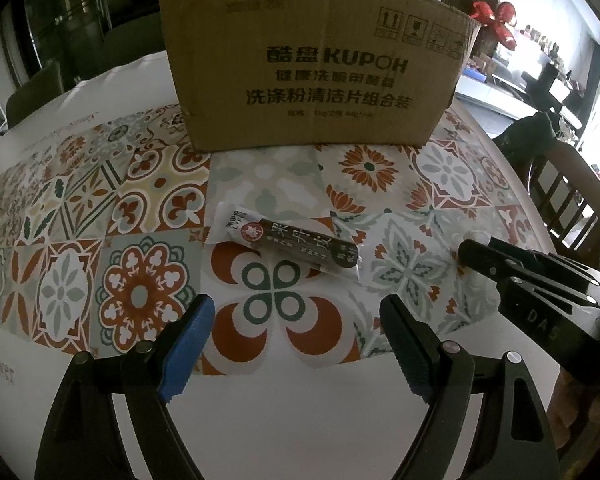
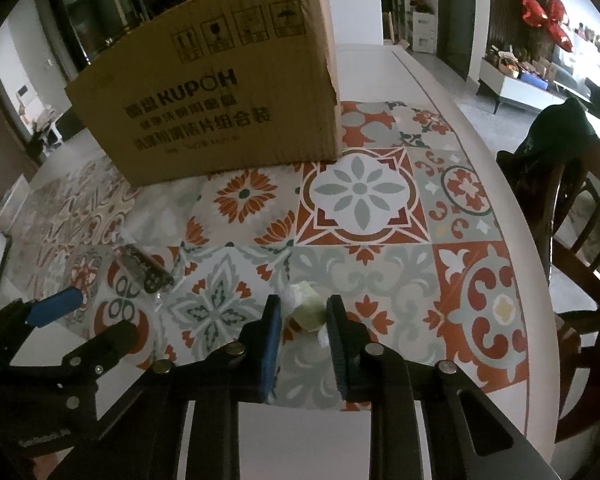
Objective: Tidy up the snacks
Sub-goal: 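Grasp the white stick snack bar with the left tool while the right tool grasps the pale green candy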
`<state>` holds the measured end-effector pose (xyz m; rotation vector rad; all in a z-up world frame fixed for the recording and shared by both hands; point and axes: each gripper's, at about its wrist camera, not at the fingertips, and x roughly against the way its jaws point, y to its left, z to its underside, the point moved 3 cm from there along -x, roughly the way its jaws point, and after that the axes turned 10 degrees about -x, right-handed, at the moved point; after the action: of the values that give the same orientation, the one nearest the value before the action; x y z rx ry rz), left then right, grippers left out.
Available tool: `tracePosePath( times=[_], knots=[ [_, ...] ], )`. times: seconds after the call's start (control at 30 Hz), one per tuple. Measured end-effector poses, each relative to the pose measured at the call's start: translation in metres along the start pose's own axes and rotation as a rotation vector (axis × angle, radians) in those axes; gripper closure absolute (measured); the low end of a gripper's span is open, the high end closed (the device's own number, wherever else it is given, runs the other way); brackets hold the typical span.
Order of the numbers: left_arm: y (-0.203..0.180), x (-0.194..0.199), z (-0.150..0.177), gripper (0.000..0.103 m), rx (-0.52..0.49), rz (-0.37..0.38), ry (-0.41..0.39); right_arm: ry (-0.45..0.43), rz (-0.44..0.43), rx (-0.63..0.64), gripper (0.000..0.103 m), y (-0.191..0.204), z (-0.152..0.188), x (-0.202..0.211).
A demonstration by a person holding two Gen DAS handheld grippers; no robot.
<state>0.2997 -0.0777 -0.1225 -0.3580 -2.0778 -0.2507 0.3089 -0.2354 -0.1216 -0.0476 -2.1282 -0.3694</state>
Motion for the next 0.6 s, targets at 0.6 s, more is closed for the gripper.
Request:
tracePosePath(
  times=[0.6],
  knots=[
    [0.012, -0.007, -0.023, 0.019, 0.132, -0.028, -0.005, -0.066, -0.077, 0.018, 0.079, 0.008, -0.017, 0.013]
  ],
)
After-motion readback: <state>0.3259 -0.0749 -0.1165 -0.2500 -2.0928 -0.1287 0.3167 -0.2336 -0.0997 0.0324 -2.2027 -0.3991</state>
